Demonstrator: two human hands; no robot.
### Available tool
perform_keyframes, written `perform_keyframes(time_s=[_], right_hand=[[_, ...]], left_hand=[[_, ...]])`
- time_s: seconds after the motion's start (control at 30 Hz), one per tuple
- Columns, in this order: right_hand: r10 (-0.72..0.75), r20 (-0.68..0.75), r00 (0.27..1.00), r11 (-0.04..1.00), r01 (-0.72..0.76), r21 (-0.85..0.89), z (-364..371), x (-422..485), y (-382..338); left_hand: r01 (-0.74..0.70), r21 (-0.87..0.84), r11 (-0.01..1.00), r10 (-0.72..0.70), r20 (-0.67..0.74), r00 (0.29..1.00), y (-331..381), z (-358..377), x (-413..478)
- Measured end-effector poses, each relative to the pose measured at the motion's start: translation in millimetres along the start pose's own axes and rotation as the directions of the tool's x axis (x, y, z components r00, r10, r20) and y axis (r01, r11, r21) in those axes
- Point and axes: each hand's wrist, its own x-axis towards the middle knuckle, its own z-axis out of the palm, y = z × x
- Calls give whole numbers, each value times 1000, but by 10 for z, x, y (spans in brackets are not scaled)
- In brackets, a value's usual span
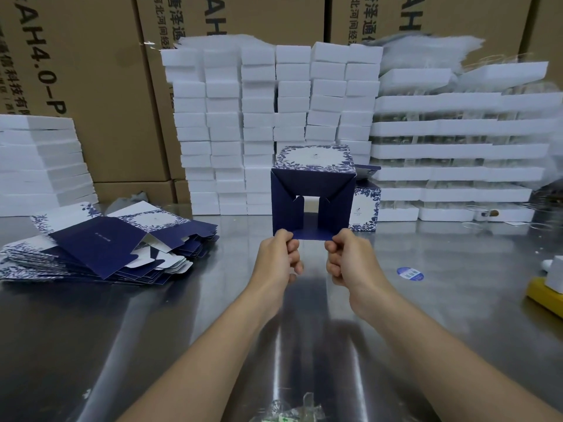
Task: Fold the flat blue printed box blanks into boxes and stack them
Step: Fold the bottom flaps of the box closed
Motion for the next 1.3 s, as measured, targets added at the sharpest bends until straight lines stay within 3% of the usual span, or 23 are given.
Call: perform_keyframes(time_s=[0.27,0.47,0.6,0.7,0.8,0.97,1.3], right_hand=[[-128,-28,991,984,124,-127,-63,41,43],[-224,5,975,955,220,-198,-132,143,134],[-215,1,977,938,207,-278,-170,187,203],[-297,21,955,844,273,-463,-219,233,236],[-355,24,935,733,294,-614,-250,264,257],[-433,-15,901,731,342,-590,-253,280,250],[-476,-32,879,616,308,-725,-314,289,218]], left_hand=[[16,-4,1000,-16,-38,999,-14,-70,82],[77,101,992,-73,-43,996,-136,-88,152],[-24,22,999,26,-78,997,-159,-150,218],[-143,-60,988,137,-91,986,-164,-170,263],[-295,114,949,307,-110,945,-194,-213,289],[-403,401,823,452,-32,892,-251,-224,298],[-366,460,809,476,-147,867,-218,-248,312]])
